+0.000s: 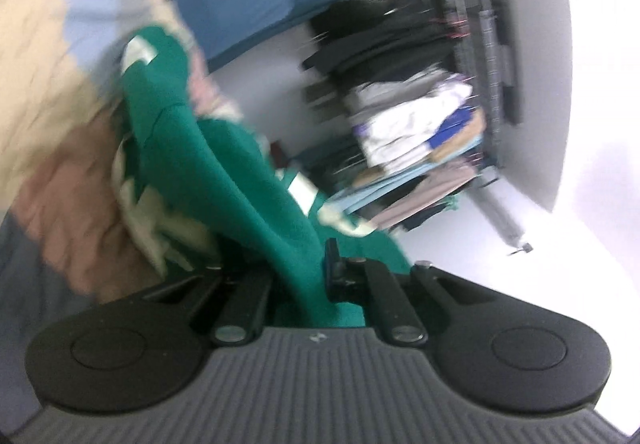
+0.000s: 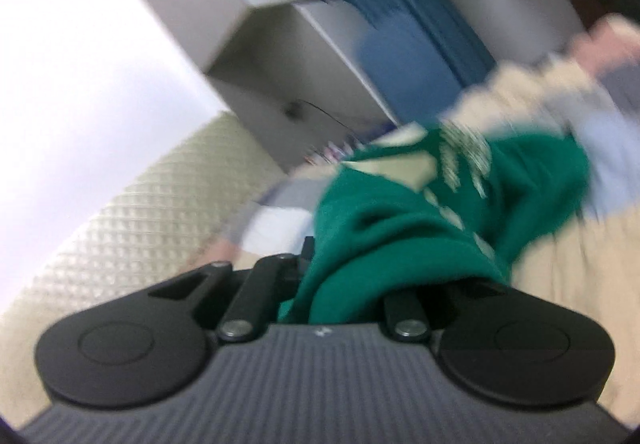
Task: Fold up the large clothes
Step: 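Lift the hoodie with both grippers and shake it out in the air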
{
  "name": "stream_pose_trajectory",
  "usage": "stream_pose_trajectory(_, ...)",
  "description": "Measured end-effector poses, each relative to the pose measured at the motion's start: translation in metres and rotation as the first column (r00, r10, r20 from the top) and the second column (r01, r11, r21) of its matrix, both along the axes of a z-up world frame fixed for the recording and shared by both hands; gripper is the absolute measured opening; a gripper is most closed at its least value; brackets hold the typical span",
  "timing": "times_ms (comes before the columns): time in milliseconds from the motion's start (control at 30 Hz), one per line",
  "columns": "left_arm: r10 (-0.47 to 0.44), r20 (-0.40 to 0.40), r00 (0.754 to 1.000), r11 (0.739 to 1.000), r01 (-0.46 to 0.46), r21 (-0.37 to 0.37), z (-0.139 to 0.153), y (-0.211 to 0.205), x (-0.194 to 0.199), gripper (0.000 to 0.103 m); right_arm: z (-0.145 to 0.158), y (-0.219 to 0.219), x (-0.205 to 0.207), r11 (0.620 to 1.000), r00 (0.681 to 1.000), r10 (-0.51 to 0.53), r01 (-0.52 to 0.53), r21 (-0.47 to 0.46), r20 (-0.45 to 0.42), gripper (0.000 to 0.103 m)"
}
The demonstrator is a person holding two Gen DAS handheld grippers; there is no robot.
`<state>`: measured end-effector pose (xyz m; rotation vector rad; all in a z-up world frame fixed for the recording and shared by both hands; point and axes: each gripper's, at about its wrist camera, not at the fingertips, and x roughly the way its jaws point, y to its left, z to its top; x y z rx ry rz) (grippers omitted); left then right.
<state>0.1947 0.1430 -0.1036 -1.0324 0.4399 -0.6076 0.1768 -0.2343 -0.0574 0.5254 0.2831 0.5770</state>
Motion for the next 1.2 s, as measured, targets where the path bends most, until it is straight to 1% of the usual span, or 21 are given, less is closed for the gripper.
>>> stream_pose_trajectory(67, 0.007, 0.066, 0.998, 1.0, -0.006, -0.01, 0.029, -0.001, -0.01, 0.006, 0.025, -0.001, -0.009, 1.0, 0.998, 0.024, -0.024, 0.0, 0.052, 0.015)
stream_pose_trajectory(100, 0.012, 0.095, 0.995, 1.0, -0.012, -0.009, 0.045, -0.002, -0.015, 0.006, 0.041, -0.002, -0.016, 0.999, 0.995, 0.031, -0.03, -0.015, 0.096, 0.014)
stream_pose_trajectory(167, 0.022, 0.157, 0.987, 1.0, -0.022, -0.004, 0.084, -0.004, -0.023, 0.006, 0.07, -0.003, -0.027, 0.999, 0.986, 0.037, -0.032, -0.032, 0.163, 0.014)
stream_pose_trajectory(233, 0.025, 0.224, 0.974, 1.0, -0.025, 0.0, 0.125, -0.007, -0.032, 0.006, 0.107, -0.007, -0.04, 0.999, 0.973, 0.042, -0.035, -0.032, 0.226, 0.014)
stream_pose_trajectory(300, 0.024, 0.299, 0.954, 0.999, -0.032, 0.02, 0.17, -0.012, -0.042, 0.006, 0.146, -0.01, -0.055, 0.998, 0.953, 0.05, -0.038, -0.045, 0.299, 0.014)
stream_pose_trajectory(433, 0.019, 0.455, 0.891, 0.998, -0.041, 0.038, 0.264, -0.021, -0.066, 0.006, 0.221, -0.018, -0.087, 0.997, 0.896, 0.06, -0.033, -0.07, 0.439, 0.014)
stream_pose_trajectory(500, 0.014, 0.538, 0.843, 0.997, -0.053, 0.056, 0.31, -0.024, -0.08, 0.006, 0.26, -0.023, -0.103, 0.997, 0.861, 0.055, -0.018, -0.077, 0.506, 0.014)
stream_pose_trajectory(567, 0.021, 0.615, 0.788, 0.992, -0.093, 0.085, 0.356, -0.029, -0.093, 0.006, 0.291, -0.028, -0.11, 0.997, 0.837, 0.052, -0.014, -0.075, 0.544, 0.015)
stream_pose_trajectory(600, 0.025, 0.64, 0.768, 0.99, -0.106, 0.089, 0.376, -0.03, -0.096, 0.006, 0.309, -0.029, -0.113, 0.997, 0.824, 0.051, -0.005, -0.083, 0.564, 0.015)
stream_pose_trajectory(667, 0.035, 0.669, 0.742, 0.987, -0.132, 0.095, 0.406, -0.038, -0.094, 0.006, 0.336, -0.028, -0.109, 0.994, 0.805, 0.044, 0.021, -0.104, 0.591, 0.015)
stream_pose_trajectory(700, 0.04, 0.678, 0.734, 0.984, -0.148, 0.102, 0.415, -0.04, -0.089, 0.007, 0.346, -0.027, -0.106, 0.993, 0.801, 0.038, 0.036, -0.111, 0.597, 0.015)
stream_pose_trajectory(733, 0.045, 0.68, 0.732, 0.981, -0.161, 0.108, 0.42, -0.041, -0.083, 0.007, 0.353, -0.024, -0.097, 0.992, 0.802, 0.032, 0.046, -0.115, 0.597, 0.015)
stream_pose_trajectory(767, 0.05, 0.673, 0.738, 0.978, -0.174, 0.117, 0.419, -0.044, -0.074, 0.007, 0.356, -0.021, -0.084, 0.991, 0.808, 0.024, 0.056, -0.118, 0.589, 0.015)
stream_pose_trajectory(800, 0.054, 0.661, 0.749, 0.975, -0.183, 0.127, 0.417, -0.045, -0.066, 0.007, 0.355, -0.02, -0.069, 0.991, 0.821, 0.017, 0.064, -0.121, 0.571, 0.015)
stream_pose_trajectory(867, 0.061, 0.609, 0.791, 0.969, -0.194, 0.154, 0.399, -0.046, -0.038, 0.007, 0.344, -0.017, -0.037, 0.988, 0.849, 0.011, 0.071, -0.135, 0.528, 0.015)
stream_pose_trajectory(900, 0.062, 0.579, 0.813, 0.967, -0.193, 0.167, 0.387, -0.045, -0.022, 0.007, 0.333, -0.016, -0.018, 0.986, 0.867, 0.006, 0.077, -0.145, 0.499, 0.015)
stream_pose_trajectory(967, 0.071, 0.52, 0.851, 0.961, -0.199, 0.195, 0.35, -0.046, 0.018, 0.007, 0.31, -0.01, 0.011, 0.98, 0.891, 0.0, 0.091, -0.179, 0.455, 0.015)
stream_pose_trajectory(1033, 0.08, 0.471, 0.878, 0.953, -0.207, 0.223, 0.315, -0.046, 0.055, 0.007, 0.284, -0.003, 0.041, 0.97, 0.908, -0.006, 0.107, -0.218, 0.419, 0.015)
stream_pose_trajectory(1133, 0.09, 0.409, 0.908, 0.928, -0.225, 0.296, 0.259, -0.045, 0.111, 0.007, 0.244, 0.008, 0.095, 0.96, 0.931, -0.019, 0.119, -0.253, 0.365, 0.015)
stream_pose_trajectory(1167, 0.093, 0.385, 0.918, 0.921, -0.226, 0.316, 0.242, -0.042, 0.131, 0.007, 0.236, 0.013, 0.107, 0.959, 0.937, -0.026, 0.121, -0.256, 0.348, 0.015)
stream_pose_trajectory(1200, 0.098, 0.362, 0.927, 0.912, -0.23, 0.341, 0.224, -0.043, 0.155, 0.007, 0.221, 0.015, 0.131, 0.958, 0.946, -0.036, 0.125, -0.259, 0.322, 0.015)
